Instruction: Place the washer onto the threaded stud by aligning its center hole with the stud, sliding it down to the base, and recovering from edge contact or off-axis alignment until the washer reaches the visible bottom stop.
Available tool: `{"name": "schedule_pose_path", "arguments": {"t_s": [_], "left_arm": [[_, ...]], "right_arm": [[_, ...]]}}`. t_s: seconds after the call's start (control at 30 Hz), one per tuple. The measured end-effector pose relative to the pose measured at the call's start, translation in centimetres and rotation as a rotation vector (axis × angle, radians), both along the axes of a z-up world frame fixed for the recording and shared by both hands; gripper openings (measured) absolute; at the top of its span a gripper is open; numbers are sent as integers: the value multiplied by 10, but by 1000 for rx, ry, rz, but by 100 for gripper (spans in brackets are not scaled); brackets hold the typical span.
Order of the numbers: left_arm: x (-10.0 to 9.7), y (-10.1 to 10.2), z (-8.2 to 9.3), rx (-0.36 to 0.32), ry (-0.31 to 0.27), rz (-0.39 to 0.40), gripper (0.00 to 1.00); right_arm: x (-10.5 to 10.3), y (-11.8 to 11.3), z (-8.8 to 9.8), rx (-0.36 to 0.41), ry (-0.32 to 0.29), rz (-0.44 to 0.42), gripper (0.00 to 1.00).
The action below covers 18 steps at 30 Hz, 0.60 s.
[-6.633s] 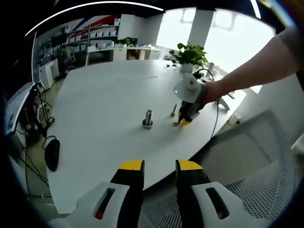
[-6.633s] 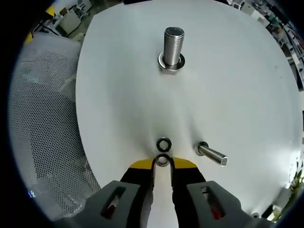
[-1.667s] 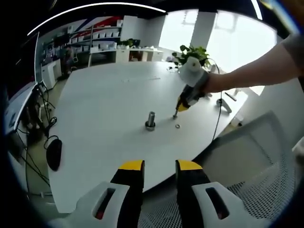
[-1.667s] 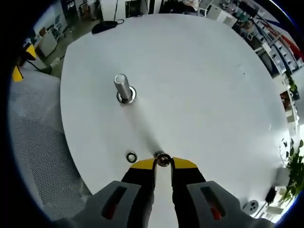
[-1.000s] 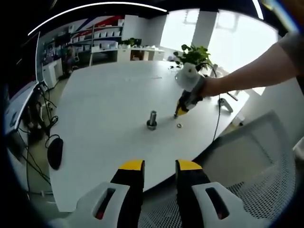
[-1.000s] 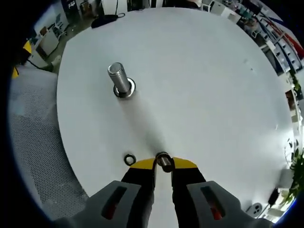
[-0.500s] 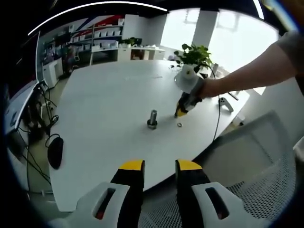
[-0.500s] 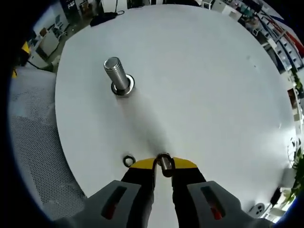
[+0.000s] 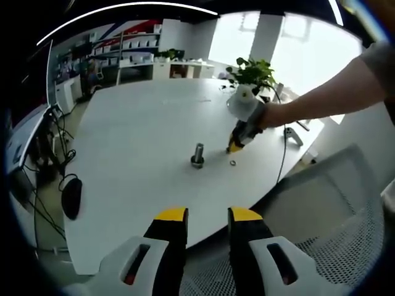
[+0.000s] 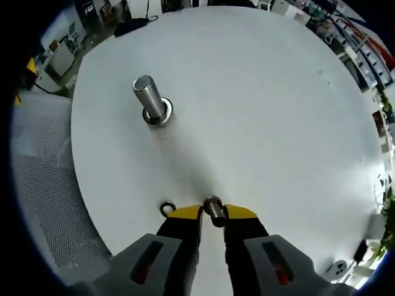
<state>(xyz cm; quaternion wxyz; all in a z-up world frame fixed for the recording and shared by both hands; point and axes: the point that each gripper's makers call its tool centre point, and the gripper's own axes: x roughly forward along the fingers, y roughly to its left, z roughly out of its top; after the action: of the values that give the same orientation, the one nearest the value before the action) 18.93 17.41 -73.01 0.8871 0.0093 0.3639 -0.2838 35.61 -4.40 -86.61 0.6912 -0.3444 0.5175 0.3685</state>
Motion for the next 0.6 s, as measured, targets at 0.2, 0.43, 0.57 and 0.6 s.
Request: {"name": "schedule_pose_path", "arguments": {"t_s": [0.2,0.43,0.57,0.6], "left_arm": [[0,0,0,-1,-1,0,24],[0,-1,0,-1,-3,-4,24],[0,-1,0,-2,-3,-5,24],[0,-1,0,-2,-3,-6,24]], "right_arm": [[-6,-4,-1,-4,-9,-7,17],[-8,-9,4,1,-8,-37,17],[-12,-10,6,3,-8,-41,17],[-14,-10,7,3,-7,-43,17]]}}
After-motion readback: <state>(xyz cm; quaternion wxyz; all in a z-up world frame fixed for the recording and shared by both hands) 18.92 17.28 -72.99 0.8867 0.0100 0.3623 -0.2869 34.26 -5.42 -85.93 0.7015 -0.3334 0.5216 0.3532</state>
